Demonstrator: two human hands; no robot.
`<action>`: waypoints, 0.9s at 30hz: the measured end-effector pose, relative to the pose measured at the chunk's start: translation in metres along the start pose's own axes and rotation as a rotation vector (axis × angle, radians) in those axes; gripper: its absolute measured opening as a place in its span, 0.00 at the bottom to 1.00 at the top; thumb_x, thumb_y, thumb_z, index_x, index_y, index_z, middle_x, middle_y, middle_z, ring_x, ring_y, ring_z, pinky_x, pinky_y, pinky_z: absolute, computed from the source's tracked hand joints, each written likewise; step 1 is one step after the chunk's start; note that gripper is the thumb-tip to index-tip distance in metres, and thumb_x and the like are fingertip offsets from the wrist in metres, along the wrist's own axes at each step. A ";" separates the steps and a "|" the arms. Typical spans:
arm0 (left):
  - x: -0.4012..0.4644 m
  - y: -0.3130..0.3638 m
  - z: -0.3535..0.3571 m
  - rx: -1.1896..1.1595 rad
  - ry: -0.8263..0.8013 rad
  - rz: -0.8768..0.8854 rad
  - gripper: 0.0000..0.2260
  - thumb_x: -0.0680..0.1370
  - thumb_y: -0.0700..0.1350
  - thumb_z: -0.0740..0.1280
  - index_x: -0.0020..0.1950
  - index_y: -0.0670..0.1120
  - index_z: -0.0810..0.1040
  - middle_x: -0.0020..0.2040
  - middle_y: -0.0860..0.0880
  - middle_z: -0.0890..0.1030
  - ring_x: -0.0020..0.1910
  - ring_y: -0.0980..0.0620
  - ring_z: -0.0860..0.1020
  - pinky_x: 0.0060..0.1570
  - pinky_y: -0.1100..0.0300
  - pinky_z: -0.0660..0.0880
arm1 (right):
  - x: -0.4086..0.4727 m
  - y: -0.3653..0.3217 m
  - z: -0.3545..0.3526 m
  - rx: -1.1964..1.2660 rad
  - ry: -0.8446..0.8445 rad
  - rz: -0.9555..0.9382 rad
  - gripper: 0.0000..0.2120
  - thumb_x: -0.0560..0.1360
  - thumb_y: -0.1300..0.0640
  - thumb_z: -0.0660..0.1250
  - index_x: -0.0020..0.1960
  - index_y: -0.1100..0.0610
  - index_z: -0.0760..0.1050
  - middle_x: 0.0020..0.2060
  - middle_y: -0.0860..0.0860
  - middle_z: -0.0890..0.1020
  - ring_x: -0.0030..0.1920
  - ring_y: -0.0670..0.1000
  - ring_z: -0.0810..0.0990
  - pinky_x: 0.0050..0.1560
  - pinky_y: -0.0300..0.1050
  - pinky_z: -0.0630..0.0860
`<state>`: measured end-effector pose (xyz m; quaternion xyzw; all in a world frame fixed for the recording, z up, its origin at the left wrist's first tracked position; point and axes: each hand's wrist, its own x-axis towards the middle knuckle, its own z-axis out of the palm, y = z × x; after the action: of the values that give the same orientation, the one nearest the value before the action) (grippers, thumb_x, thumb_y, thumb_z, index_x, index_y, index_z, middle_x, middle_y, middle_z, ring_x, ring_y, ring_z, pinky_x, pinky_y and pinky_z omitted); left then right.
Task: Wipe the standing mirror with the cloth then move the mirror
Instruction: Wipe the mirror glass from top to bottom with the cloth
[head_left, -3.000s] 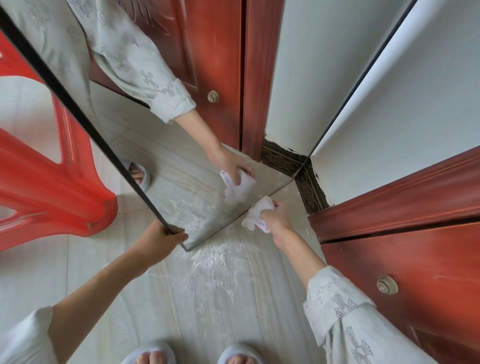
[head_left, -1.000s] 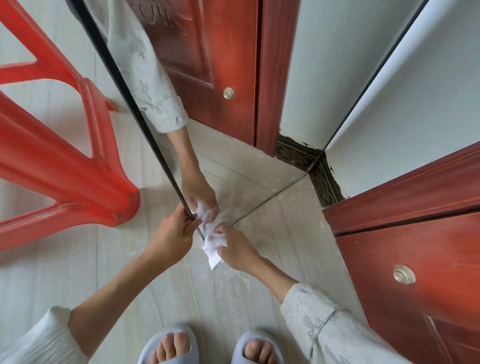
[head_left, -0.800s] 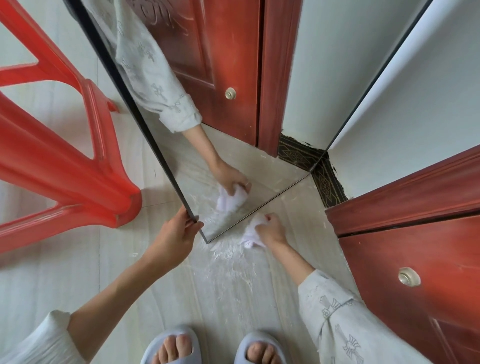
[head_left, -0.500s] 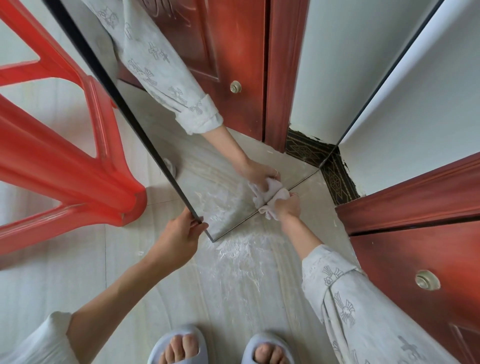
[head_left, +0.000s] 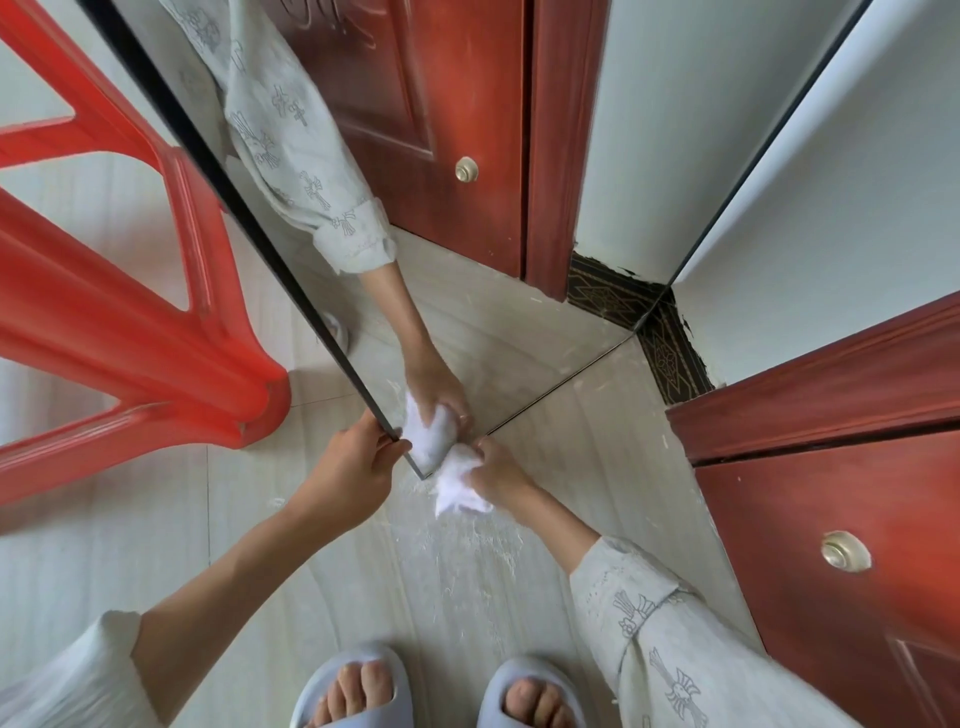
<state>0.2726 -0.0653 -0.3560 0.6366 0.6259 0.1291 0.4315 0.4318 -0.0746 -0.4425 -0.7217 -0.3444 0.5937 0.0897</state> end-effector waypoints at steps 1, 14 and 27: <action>0.000 -0.001 0.000 0.013 -0.007 0.002 0.05 0.78 0.39 0.61 0.51 0.39 0.72 0.45 0.41 0.81 0.44 0.42 0.77 0.37 0.62 0.69 | -0.005 0.001 -0.003 -0.103 -0.129 -0.009 0.21 0.73 0.68 0.60 0.65 0.62 0.68 0.58 0.59 0.77 0.55 0.56 0.76 0.47 0.42 0.73; 0.000 0.003 0.000 0.054 -0.036 -0.022 0.01 0.79 0.40 0.59 0.48 0.44 0.68 0.39 0.47 0.76 0.41 0.44 0.75 0.36 0.64 0.68 | 0.010 -0.017 -0.042 0.349 0.492 0.106 0.19 0.72 0.68 0.56 0.64 0.64 0.65 0.58 0.63 0.76 0.57 0.61 0.77 0.45 0.45 0.72; 0.003 -0.004 0.001 0.095 -0.051 0.018 0.01 0.79 0.40 0.59 0.48 0.42 0.69 0.35 0.54 0.73 0.34 0.54 0.72 0.32 0.68 0.65 | 0.002 -0.013 0.027 0.244 0.222 0.178 0.21 0.76 0.67 0.54 0.68 0.64 0.58 0.61 0.60 0.72 0.55 0.58 0.74 0.42 0.41 0.71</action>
<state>0.2710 -0.0633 -0.3606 0.6653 0.6143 0.0868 0.4152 0.4018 -0.0710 -0.4444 -0.7941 -0.1927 0.5534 0.1613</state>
